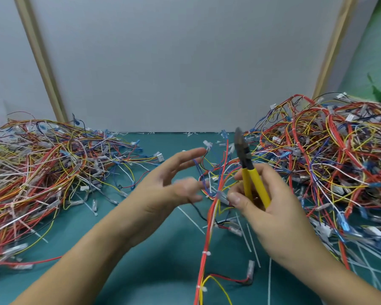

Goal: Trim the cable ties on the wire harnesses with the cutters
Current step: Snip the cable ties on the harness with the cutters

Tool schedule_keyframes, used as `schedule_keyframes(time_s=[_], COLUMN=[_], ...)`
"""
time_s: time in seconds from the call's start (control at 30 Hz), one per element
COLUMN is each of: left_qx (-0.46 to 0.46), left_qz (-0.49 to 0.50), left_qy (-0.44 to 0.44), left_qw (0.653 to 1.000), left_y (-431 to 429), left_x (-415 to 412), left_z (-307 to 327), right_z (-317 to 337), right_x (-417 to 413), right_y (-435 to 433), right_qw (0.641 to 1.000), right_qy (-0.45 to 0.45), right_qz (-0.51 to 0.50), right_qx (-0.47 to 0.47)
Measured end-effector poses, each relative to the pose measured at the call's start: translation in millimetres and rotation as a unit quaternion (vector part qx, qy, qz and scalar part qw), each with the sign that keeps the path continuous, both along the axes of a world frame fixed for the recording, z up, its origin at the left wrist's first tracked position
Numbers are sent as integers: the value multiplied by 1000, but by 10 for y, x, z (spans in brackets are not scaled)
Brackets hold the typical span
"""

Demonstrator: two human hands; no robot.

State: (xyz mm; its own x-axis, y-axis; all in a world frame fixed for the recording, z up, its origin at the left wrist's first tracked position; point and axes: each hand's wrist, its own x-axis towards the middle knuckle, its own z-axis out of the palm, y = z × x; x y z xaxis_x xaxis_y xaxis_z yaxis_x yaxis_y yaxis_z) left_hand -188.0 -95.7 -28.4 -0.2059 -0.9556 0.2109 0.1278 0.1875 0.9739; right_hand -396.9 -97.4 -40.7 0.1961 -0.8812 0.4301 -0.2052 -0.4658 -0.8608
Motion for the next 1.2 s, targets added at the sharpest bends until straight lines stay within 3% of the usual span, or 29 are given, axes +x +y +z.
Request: schedule_keyframes(time_s=[0.07, 0.13, 0.23, 0.3, 0.37, 0.43, 0.5, 0.6, 0.73, 0.93, 1.2], left_qx=[18, 16, -47, -97, -159, -181, -138, -66, -62, -114, -100], left_qz=[31, 144, 328, 366, 335, 225, 102, 14, 8, 36, -11], left_qy=[57, 83, -58, -103, -115, -159, -190, -171, -112, -115, -89], left_qw=[998, 986, 942, 920, 921, 944, 967, 983, 992, 986, 991], left_y=[-21, -24, -30, -25, 1, 37, 64, 34, -4, -36, -43], left_x=[36, 13, -52, -41, -37, -106, -201, -187, -89, -13, 38], left_z=[41, 50, -17, -50, -48, -64, -107, -135, -107, -115, -105], right_z=[28, 44, 40, 30, 24, 22, 7, -16, 34, 116, 152], right_x=[-17, -11, 7, 7, 8, 23, 44, 62, 13, -108, -122], right_y=[-22, -19, 9, 8, 6, 17, 28, 37, 16, -83, -47], right_qw=[1000, 1000, 1000, 1000, 1000, 998, 996, 994, 997, 985, 982], right_qy=[-26, -27, -15, -11, -5, 20, 53, 66, -25, -149, -176], right_qz=[-4, 1, 10, 6, -1, -5, -7, -4, -17, -76, -61], right_qx=[2, -3, -9, -18, -30, -53, -76, -82, -70, -41, -34])
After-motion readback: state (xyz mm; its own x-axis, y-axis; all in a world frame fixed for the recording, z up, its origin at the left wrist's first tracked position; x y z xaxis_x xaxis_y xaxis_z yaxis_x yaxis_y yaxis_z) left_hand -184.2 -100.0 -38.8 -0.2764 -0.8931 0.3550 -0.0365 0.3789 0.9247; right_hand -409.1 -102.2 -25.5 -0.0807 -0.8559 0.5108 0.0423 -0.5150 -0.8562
